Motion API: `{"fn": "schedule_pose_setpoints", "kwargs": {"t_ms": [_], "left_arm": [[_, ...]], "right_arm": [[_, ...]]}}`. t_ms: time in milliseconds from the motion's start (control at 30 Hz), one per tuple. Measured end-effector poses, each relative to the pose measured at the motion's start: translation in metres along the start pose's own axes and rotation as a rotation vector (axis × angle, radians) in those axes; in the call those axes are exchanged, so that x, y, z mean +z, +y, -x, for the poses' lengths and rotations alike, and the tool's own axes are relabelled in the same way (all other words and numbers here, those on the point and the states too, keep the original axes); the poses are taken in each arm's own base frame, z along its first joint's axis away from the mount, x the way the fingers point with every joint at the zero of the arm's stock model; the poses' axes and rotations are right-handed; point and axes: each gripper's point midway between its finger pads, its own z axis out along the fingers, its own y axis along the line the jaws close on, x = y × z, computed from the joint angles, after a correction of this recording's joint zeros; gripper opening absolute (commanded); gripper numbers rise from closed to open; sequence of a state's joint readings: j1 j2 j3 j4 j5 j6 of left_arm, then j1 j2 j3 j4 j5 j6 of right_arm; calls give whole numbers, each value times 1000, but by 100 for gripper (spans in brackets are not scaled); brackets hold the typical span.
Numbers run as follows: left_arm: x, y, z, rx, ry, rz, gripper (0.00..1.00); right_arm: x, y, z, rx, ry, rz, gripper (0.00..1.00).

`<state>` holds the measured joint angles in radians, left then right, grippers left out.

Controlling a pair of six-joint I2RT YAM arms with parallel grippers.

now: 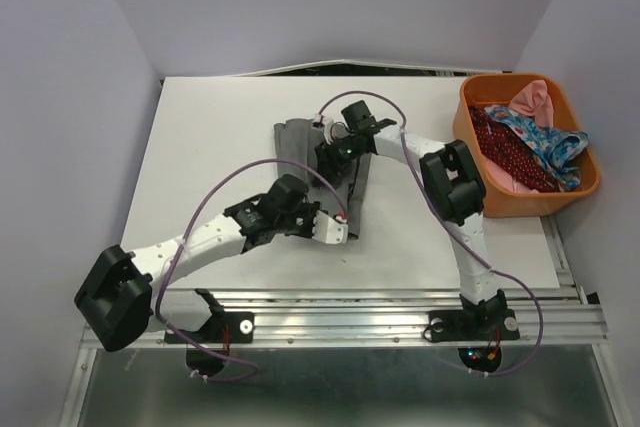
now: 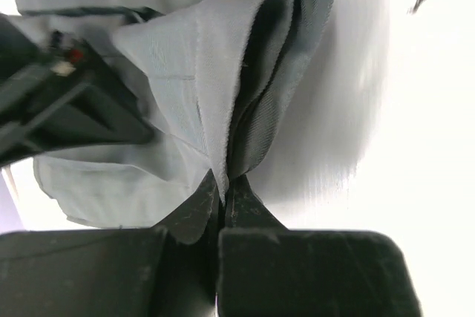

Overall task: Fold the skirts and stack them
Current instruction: Fold the skirt

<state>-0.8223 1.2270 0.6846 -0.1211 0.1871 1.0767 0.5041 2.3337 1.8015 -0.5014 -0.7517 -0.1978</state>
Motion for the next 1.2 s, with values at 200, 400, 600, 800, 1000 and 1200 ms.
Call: {"fn": "schedule_pose_setpoints", "kwargs": {"t_ms": [200, 400, 600, 800, 1000, 1200], "left_arm": [[-25, 23, 31, -117, -59, -33, 0], [-32, 12, 33, -188, -63, -101, 0], [-37, -11, 34, -201, -76, -202, 0], [-51, -32, 31, -177, -88, -254, 0], [-55, -47, 31, -190, -91, -311, 0], [-57, -54, 31, -195, -90, -339, 0]], "right_arm": [[7, 35, -26, -116, 45, 22, 59], [14, 77, -50, -181, 98, 85, 67], [8, 80, -46, -165, 123, 71, 85], [-1, 37, -1, -151, 103, -55, 93], [-17, -26, 55, -142, -5, -182, 95], [-29, -75, 60, -99, -34, -271, 89]]}}
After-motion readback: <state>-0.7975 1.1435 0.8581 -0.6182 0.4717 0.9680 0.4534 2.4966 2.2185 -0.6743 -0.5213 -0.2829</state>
